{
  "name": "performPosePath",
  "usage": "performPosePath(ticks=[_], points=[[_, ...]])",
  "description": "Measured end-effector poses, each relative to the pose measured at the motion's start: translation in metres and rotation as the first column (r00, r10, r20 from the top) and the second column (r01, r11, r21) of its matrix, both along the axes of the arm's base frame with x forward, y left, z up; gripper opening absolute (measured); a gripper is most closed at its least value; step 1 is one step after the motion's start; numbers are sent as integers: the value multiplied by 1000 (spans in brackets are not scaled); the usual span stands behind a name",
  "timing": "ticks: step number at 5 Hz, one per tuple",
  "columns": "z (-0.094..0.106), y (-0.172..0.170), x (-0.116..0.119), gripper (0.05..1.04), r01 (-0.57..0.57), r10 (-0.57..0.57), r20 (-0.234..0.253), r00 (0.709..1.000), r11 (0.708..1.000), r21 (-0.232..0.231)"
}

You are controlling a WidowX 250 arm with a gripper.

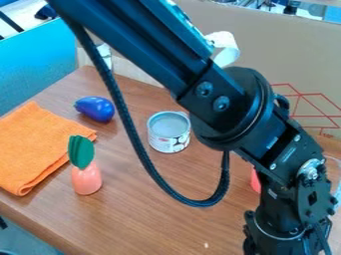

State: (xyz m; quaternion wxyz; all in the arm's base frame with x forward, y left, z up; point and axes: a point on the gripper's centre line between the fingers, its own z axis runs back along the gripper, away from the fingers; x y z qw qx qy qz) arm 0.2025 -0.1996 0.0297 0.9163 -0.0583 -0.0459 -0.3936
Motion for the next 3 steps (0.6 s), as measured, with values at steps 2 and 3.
performPosePath(ticks=[2, 3], points=[[58, 11, -4, 588, -26, 37, 180, 983, 997, -66], [66, 48, -10, 588, -128, 133, 157, 979, 991, -42]])
